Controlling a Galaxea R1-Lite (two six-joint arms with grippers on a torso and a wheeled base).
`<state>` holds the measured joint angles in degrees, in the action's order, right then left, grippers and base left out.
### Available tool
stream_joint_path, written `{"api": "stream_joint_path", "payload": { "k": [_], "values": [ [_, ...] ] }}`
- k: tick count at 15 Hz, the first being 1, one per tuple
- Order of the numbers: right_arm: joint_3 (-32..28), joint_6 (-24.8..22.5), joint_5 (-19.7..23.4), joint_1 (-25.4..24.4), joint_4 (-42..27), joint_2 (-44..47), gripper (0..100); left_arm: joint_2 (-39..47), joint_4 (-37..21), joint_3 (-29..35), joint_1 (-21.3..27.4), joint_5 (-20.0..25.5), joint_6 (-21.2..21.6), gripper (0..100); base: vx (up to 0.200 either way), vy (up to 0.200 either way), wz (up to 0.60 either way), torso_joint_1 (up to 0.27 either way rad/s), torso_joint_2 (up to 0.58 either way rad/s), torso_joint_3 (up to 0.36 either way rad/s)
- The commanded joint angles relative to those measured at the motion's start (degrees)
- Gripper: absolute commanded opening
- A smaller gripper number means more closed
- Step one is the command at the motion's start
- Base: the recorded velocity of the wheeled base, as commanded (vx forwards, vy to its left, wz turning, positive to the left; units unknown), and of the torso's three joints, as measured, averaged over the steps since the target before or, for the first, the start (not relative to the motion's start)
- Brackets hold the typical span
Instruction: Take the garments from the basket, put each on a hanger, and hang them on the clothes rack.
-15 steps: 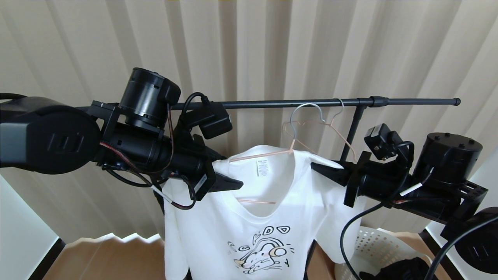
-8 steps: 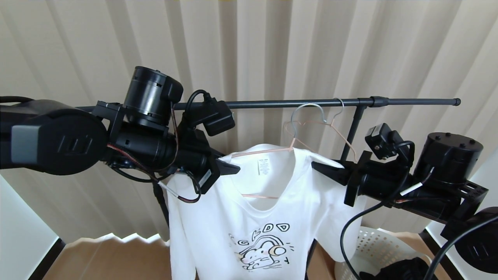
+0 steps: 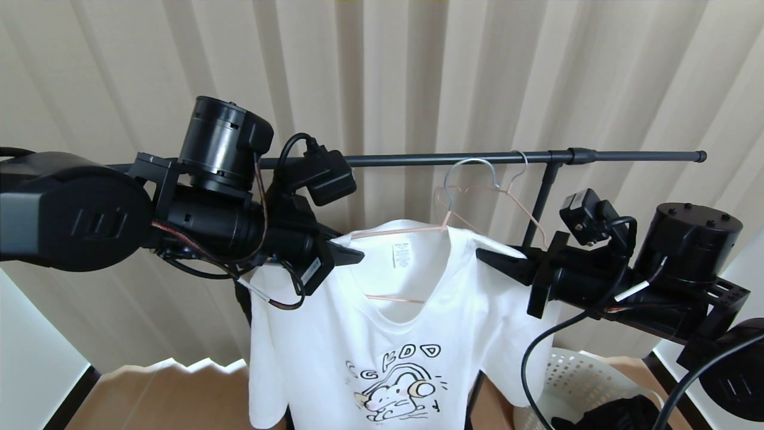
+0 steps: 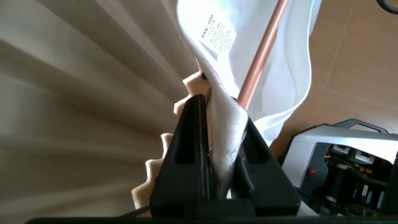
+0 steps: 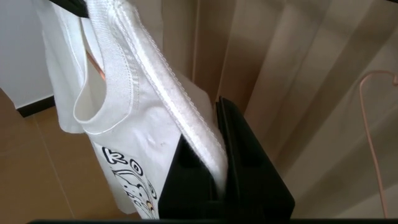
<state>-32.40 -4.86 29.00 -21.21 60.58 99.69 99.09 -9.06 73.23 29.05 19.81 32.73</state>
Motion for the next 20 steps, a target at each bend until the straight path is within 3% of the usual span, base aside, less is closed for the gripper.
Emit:
{"api": "stream_joint_path", "payload": {
  "k": [1,7,13,20],
  "values": [
    [-0.03,-0.06,-0.09,0.03,-0.02,-0.11,100,-1.35,0.0,-0.46,-0.05,-0.03,-0.04,0,0.0,0.0,0.0,0.0,0.0,0.0],
    [-1.0,-1.2,0.0,3.28,-0.11,-2.75,100,-6.1,1.67,-3.18,-1.8,-0.03,-0.48,0,0.0,0.0,0.0,0.0,0.0,0.0],
    [-1.79,-1.46,0.0,4.95,-0.28,-1.26,100,-10.14,10.73,-10.91,-3.47,-0.03,-0.48,0,0.0,0.0,0.0,0.0,0.0,0.0],
    [-3.98,-8.85,-0.44,8.64,-0.19,6.21,100,-14.89,19.17,-18.39,-4.0,-0.03,-0.48,0,0.0,0.0,0.0,0.0,0.0,0.0]
  ]
}}
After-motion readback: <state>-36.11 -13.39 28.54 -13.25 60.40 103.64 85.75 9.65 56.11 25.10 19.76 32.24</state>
